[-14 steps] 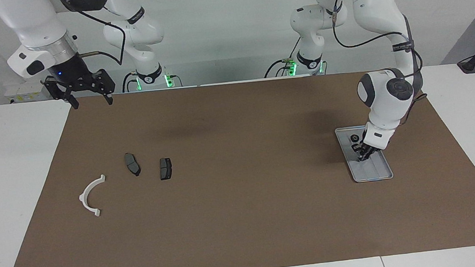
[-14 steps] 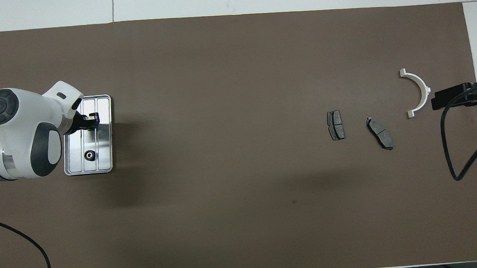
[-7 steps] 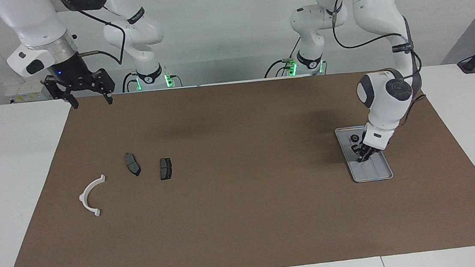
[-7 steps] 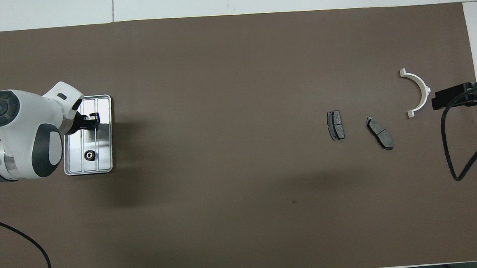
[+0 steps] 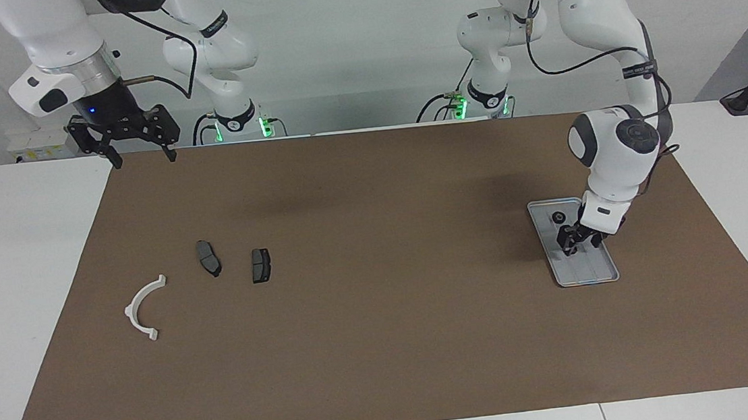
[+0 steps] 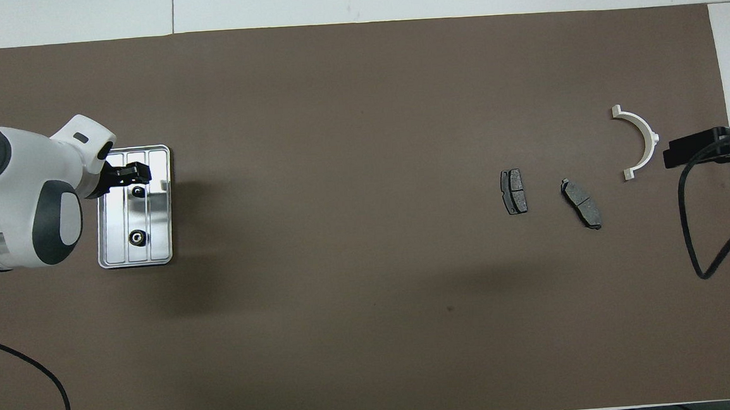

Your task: Pick bearing gear from pile to tray

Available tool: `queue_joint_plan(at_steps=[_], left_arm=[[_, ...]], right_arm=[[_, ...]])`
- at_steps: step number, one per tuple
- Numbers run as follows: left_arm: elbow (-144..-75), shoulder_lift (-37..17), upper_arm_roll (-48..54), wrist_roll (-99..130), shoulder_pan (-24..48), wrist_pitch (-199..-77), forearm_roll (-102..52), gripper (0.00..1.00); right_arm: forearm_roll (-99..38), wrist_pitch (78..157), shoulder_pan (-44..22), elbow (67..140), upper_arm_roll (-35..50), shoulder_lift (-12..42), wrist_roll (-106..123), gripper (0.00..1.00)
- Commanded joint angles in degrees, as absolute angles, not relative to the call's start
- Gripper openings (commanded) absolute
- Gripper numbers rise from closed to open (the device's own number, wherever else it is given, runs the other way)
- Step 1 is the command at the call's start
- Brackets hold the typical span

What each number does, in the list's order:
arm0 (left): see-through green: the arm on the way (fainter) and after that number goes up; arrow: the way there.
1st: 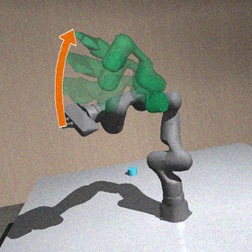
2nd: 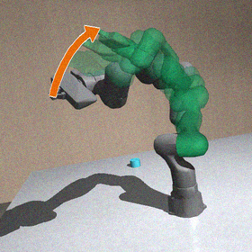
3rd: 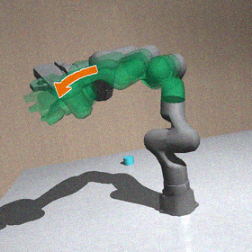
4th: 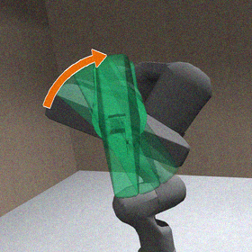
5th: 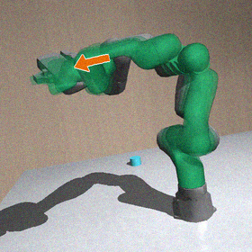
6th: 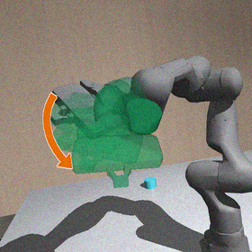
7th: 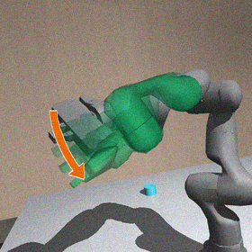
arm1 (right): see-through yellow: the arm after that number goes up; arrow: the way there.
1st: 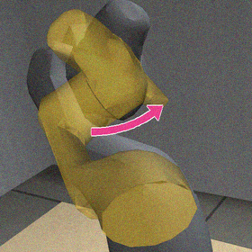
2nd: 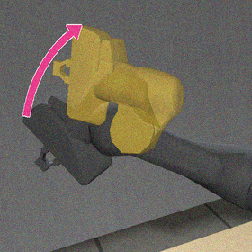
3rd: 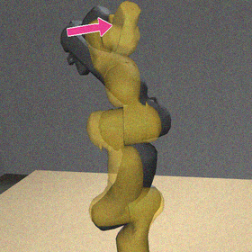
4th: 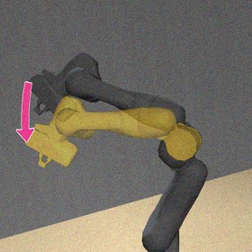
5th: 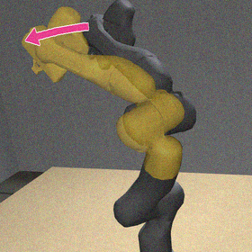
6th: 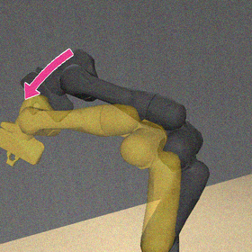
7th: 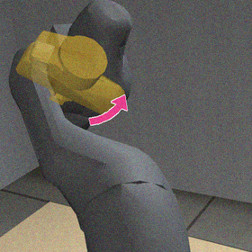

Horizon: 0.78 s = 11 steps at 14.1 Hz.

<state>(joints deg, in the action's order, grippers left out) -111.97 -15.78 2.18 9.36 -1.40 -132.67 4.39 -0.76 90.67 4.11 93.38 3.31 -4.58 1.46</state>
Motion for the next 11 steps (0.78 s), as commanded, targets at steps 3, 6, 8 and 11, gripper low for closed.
queue_joint_plan(at_steps=[3, 6, 8, 11], left_arm=[[-100.6, -9.5, 2.5, 8.5, -2.7, -111.8, 4.6, 1.0], [-97.3, -6.3, 2.5, 8.6, -2.6, -103.9, 4.5, 1.0], [-97.1, -2.9, 2.2, 8.6, -2.6, -101.1, 3.5, 1.0], [-96.2, -1.9, 2.2, 8.7, -3.6, -99.8, 1.8, 1.0]], right_arm=[[-1.2, 90.1, 4.7, 93.9, 3.5, -5.7, 1.8, 1.0], [-1.2, 90.0, 4.7, 93.9, 3.7, -5.7, 1.8, 1.0], [-1.2, 90.0, 4.7, 93.9, 3.7, -5.7, 1.8, 1.0], [-1.2, 90.0, 4.7, 93.9, 3.8, -5.7, 1.8, 1.0]])
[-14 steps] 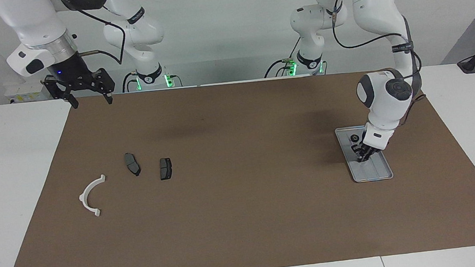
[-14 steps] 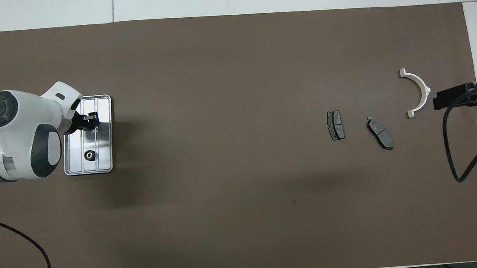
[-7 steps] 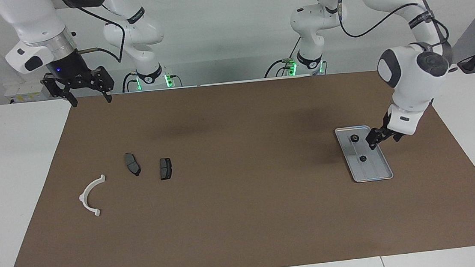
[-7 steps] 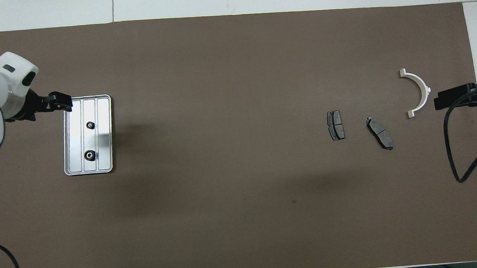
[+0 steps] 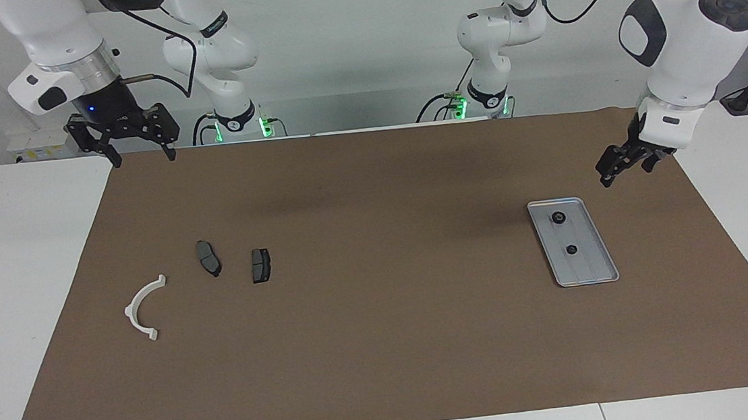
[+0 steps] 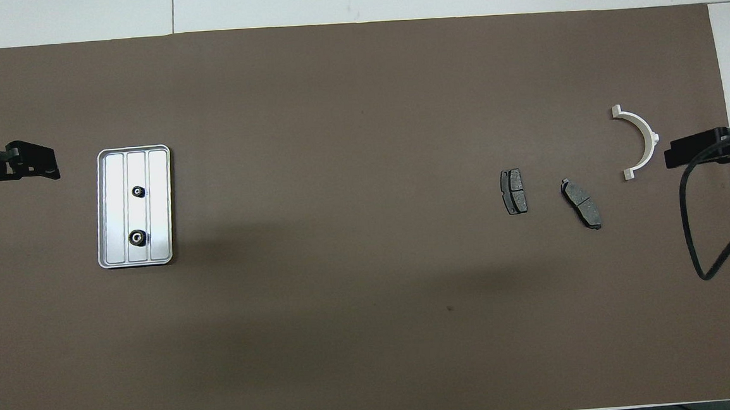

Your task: Pick bearing gear from pile to tray

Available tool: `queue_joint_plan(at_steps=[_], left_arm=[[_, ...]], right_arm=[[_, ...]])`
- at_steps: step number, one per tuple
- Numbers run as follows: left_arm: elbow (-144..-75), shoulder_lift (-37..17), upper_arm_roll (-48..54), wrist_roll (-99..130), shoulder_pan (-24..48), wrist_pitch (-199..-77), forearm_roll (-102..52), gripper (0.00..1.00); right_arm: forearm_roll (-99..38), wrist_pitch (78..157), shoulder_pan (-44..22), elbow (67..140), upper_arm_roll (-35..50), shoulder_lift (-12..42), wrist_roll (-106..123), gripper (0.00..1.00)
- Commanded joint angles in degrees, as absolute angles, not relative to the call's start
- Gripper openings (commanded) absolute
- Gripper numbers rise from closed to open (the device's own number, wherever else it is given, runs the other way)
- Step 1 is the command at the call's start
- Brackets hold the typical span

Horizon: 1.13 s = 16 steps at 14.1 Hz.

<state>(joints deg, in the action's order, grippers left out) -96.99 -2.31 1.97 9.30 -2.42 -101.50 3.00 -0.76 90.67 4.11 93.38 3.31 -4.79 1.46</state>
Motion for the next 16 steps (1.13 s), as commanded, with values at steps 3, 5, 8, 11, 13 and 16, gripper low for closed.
queue_joint_plan(at_steps=[3, 5, 8, 11, 13, 16], left_arm=[[-92.4, -2.3, 2.7, 8.6, -3.6, -94.8, 1.8, 1.0], [-91.2, -2.4, 2.9, 8.0, -3.7, -92.5, 1.8, 1.0], [-90.8, -2.5, 2.3, 6.5, -1.7, -92.3, 0.6, 1.0], [-88.1, -2.7, 2.3, 6.5, -0.8, -90.2, 0.3, 1.0], [-88.1, -2.5, 2.3, 6.5, -0.4, -89.6, 0.2, 1.0], [-88.1, -2.3, 2.2, 6.4, 0.1, -89.7, -0.6, 1.0]], right_arm=[[-1.2, 90.0, 4.7, 93.9, 3.8, -5.7, 1.7, 1.0], [-1.2, 90.0, 4.7, 93.9, 3.8, -5.7, 1.8, 1.0], [-1.2, 90.0, 4.7, 93.9, 3.8, -5.7, 1.7, 1.0], [-1.2, 90.0, 4.7, 93.9, 3.8, -5.7, 1.8, 1.0], [-1.2, 90.1, 4.7, 93.8, 3.8, -5.7, 1.7, 1.0], [-1.2, 90.1, 4.7, 93.8, 3.8, -5.7, 1.6, 1.0]])
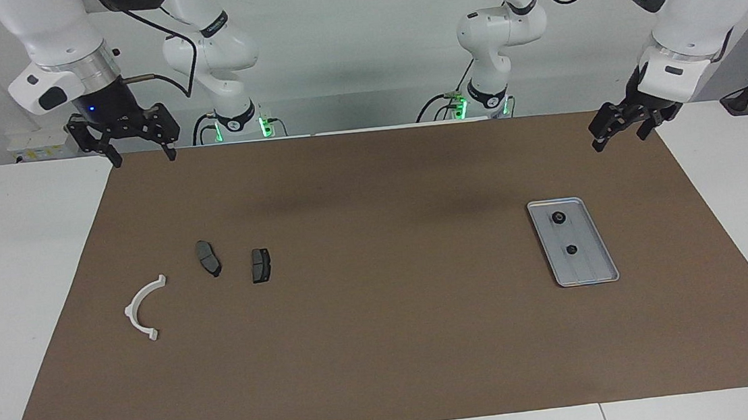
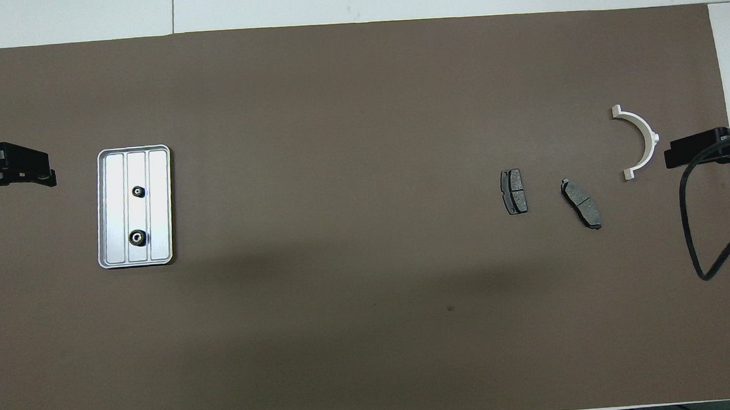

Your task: Pick bearing gear from pile to tray

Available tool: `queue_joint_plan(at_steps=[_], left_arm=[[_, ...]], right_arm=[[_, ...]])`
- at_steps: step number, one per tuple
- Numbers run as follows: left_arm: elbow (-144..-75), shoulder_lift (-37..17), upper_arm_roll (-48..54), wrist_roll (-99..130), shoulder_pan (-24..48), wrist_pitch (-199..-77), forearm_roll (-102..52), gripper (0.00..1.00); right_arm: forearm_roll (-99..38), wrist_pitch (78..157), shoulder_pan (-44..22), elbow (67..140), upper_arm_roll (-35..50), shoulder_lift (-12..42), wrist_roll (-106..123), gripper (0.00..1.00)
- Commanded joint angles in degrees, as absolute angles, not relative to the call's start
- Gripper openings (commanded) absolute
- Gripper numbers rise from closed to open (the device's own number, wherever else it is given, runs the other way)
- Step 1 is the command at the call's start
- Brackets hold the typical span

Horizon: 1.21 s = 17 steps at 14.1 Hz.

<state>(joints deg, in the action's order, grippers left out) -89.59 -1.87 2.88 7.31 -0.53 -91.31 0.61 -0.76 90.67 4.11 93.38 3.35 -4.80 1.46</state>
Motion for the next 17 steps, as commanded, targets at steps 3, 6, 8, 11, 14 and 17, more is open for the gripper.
queue_joint_plan(at_steps=[3, 6, 8, 11, 14, 17], left_arm=[[-88.2, -2.3, 2.3, 6.4, 0.1, -90.0, -0.7, 1.0], [-88.2, -2.2, 2.3, 6.4, 0.1, -90.0, -0.7, 1.0], [-88.2, -2.2, 2.3, 6.4, 0.1, -90.0, -0.7, 1.0], [-88.2, -2.2, 2.3, 6.5, 0.1, -90.1, -0.6, 1.0], [-88.2, -2.2, 2.3, 6.5, 0.1, -89.9, -0.7, 1.0], [-89.0, -1.9, 2.5, 6.5, 0.0, -91.0, -0.5, 1.0]], right_arm=[[-1.2, 90.2, 4.7, 93.8, 3.9, -5.7, 1.2, 1.0], [-1.2, 90.2, 4.7, 93.9, 3.9, -5.8, 1.2, 1.0], [-1.2, 90.1, 4.7, 93.8, 3.9, -5.8, 1.2, 1.0], [-1.3, 90.1, 4.7, 93.9, 3.9, -5.8, 1.2, 1.0], [-1.3, 90.1, 4.7, 93.8, 3.9, -5.8, 1.1, 1.0], [-1.3, 90.1, 4.7, 93.9, 3.9, -5.7, 1.1, 1.0]])
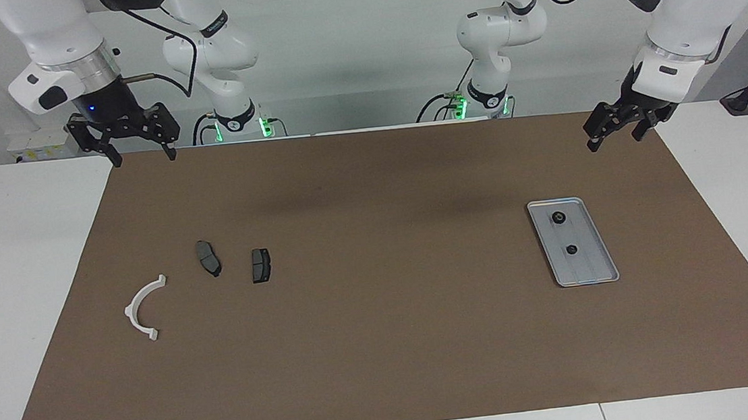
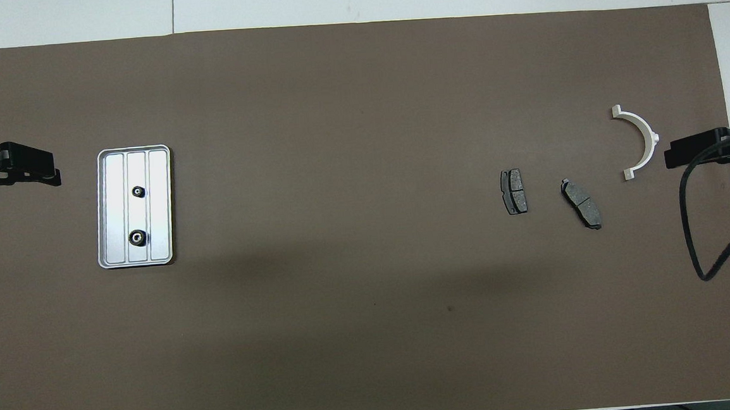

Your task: Pick bearing gear from pile to tray

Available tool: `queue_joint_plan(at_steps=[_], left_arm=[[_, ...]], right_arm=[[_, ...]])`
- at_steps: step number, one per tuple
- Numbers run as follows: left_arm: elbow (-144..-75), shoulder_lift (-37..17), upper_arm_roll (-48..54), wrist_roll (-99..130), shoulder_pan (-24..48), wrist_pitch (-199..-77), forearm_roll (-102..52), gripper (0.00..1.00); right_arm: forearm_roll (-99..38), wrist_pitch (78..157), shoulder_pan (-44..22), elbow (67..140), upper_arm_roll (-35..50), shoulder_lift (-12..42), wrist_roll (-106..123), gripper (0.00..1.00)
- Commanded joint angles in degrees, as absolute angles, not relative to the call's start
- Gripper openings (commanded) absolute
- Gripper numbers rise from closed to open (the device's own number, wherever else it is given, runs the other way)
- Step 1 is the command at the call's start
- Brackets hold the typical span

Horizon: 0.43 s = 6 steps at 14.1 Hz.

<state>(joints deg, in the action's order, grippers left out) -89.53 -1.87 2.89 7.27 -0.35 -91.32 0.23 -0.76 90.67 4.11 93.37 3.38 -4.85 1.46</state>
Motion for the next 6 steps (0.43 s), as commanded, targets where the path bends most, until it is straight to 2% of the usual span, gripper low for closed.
queue_joint_plan(at_steps=[1, 6], left_arm=[[-89.1, -2.4, 2.5, 6.5, 0.0, -91.1, -0.5, 1.0], [-88.8, -2.5, 2.5, 6.4, 0.0, -90.4, -0.5, 1.0]], right_arm=[[-1.2, 90.1, 4.7, 93.9, 3.9, -5.7, 1.1, 1.0], [-1.2, 90.0, 4.7, 93.8, 3.9, -5.8, 1.1, 1.0]])
